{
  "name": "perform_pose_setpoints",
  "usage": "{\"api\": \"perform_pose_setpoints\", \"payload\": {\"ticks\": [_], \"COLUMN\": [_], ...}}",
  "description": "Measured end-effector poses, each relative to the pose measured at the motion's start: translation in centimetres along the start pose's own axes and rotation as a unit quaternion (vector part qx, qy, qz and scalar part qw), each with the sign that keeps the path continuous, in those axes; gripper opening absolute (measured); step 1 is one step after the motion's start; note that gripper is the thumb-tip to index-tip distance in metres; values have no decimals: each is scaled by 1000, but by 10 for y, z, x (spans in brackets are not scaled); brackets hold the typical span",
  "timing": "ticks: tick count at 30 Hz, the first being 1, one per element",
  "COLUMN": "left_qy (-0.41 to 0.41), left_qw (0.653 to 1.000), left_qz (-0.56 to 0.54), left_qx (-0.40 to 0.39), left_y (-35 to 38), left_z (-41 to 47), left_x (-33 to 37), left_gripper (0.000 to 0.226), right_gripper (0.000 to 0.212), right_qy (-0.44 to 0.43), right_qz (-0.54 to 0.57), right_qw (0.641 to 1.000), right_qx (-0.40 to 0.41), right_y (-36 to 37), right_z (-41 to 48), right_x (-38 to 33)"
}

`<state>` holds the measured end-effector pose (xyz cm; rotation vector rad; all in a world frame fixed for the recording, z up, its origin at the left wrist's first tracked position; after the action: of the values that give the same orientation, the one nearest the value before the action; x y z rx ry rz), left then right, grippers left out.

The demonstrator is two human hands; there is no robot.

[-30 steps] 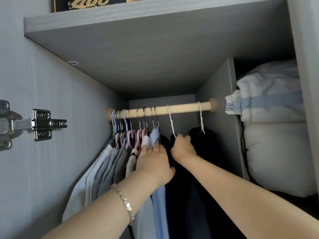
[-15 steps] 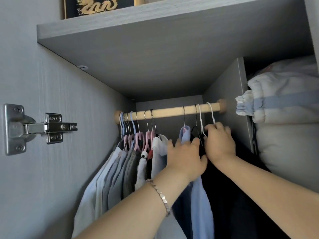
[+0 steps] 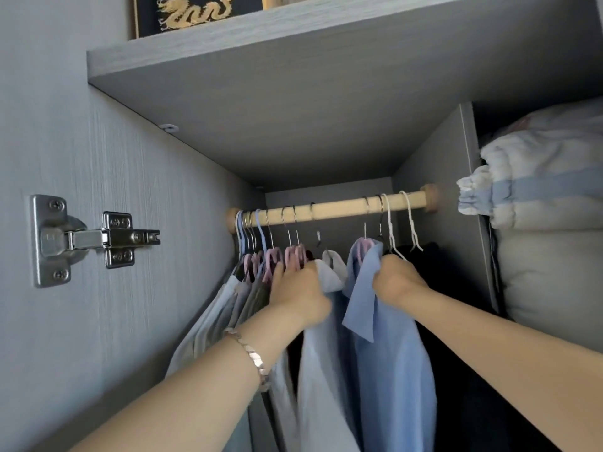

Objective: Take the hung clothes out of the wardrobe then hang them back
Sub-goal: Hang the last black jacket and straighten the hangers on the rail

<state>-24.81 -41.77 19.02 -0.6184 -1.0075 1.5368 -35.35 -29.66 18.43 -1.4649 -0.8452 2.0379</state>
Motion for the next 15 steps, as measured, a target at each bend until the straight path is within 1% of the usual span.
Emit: {"api": "perform_pose_setpoints", "payload": {"ticks": [2, 4, 6, 7, 8, 9, 10, 11, 12, 13, 14, 15], "left_qy": [11, 40, 80, 98, 106, 95, 71, 40, 11, -12, -26, -31], "left_qw": [1000, 998, 995, 993, 994, 995, 994, 990, 987, 988, 992, 995], "left_qz": [-18, -23, 11, 23, 24, 22, 27, 41, 56, 71, 80, 83], "left_qx": [-5, -32, -60, -57, -31, 13, 76, 129, 150, 135, 93, 48], "left_y": [10, 21, 21, 16, 7, -5, -19, -31, -38, -38, -33, -27], "left_z": [2, 4, 6, 5, 3, 1, -1, -4, -6, -7, -7, -8], "left_x": [23, 42, 49, 47, 43, 34, 20, 3, -14, -29, -42, -51], "left_gripper": [69, 74, 75, 70, 64, 60, 57, 53, 49, 47, 48, 49], "right_gripper": [35, 22, 24, 20, 17, 24, 30, 33, 31, 27, 24, 25], "right_qy": [15, 15, 10, -6, -39, -93, -165, -248, -315, -346, -342, -315], "right_qz": [18, 9, 3, -12, -33, -43, -34, -4, 13, 12, -11, -29], "right_qw": [1000, 1000, 1000, 999, 995, 984, 964, 941, 926, 928, 937, 949], "right_qx": [-2, -6, 5, 30, 82, 147, 206, 231, 207, 142, 68, 4], "right_y": [0, -1, -7, -13, -21, -29, -35, -36, -30, -13, 10, 34], "right_z": [3, 5, 1, -4, -13, -22, -38, -54, -68, -72, -71, -64], "right_x": [4, 8, 9, 6, -1, -12, -28, -46, -65, -81, -95, -103]}}
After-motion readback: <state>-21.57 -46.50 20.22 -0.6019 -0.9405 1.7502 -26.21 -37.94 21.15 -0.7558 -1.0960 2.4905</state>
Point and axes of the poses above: each hand's wrist, its own z-axis towards the middle knuckle, its own y-axis out of the palm, x = y × z, the point moved 8 cm from there along z, towards the middle knuckle, and after that the axes turned 8 degrees about y, right-handed, at the moved point
